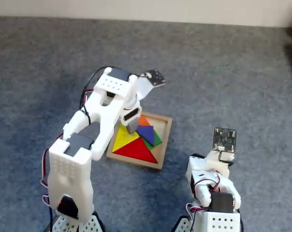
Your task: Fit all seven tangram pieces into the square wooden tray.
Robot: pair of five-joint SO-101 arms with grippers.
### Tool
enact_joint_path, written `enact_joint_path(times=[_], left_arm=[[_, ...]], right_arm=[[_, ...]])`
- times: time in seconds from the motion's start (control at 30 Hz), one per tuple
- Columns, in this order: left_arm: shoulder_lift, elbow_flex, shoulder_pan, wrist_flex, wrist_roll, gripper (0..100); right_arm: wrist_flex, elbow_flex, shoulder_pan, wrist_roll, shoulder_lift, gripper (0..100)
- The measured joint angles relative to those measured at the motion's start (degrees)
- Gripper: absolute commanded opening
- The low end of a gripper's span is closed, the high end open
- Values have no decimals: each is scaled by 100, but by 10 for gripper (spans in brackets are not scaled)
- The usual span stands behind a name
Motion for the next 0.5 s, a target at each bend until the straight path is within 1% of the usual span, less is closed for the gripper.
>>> enact_joint_path(times=[0.13, 0.3, 0.5], left_arm=[[0, 0, 44, -26, 0, 215], [0, 0, 352, -53, 308, 217], [0, -229, 571, -53, 360, 217]], right_arm=[[0, 0, 0, 0, 0, 12], [0, 0, 0, 0, 0, 12], [0, 0, 0, 0, 0, 12]])
